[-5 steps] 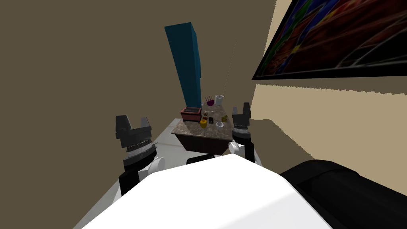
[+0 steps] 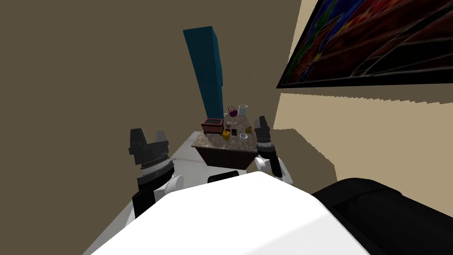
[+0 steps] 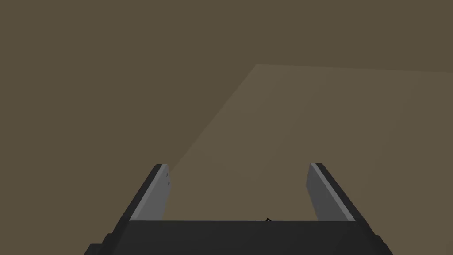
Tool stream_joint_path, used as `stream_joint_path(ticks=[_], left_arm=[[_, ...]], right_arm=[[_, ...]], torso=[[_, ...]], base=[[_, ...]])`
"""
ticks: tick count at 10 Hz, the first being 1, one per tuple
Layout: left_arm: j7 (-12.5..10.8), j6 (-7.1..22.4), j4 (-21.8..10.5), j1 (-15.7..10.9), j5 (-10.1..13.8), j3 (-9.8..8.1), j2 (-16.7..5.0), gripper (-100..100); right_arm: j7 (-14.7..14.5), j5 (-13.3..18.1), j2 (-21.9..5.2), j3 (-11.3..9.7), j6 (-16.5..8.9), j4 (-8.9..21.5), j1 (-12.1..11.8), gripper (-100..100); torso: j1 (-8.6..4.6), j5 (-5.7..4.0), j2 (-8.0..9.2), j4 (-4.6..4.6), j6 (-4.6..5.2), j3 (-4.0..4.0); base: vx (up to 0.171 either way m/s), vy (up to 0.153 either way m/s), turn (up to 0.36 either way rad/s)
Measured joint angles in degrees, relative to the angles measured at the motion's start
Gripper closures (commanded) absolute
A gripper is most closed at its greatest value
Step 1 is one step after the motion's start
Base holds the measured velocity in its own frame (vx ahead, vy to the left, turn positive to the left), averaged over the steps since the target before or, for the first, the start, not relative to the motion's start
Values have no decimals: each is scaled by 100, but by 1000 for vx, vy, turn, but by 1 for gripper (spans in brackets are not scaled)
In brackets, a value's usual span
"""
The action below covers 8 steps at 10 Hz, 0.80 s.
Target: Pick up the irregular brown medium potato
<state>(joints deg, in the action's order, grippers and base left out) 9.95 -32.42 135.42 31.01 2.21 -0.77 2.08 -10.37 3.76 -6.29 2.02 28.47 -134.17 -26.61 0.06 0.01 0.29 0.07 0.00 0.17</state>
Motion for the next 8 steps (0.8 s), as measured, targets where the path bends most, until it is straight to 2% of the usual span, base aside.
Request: stream_joint_path(ticks=[4, 8], left_arm=[[0, 0, 0, 0, 0, 0, 0, 0], [0, 0, 0, 1, 0, 0, 0, 0]], right_arm=[[-268, 702, -670, 25, -430, 479, 381, -100], [-476, 1296, -1159, 55, -575, 954, 526, -100]], torso=[[3, 1, -13, -3, -1, -8], [0, 0, -25, -5, -1, -14]], base=[[-45, 27, -20], [-17, 18, 14]])
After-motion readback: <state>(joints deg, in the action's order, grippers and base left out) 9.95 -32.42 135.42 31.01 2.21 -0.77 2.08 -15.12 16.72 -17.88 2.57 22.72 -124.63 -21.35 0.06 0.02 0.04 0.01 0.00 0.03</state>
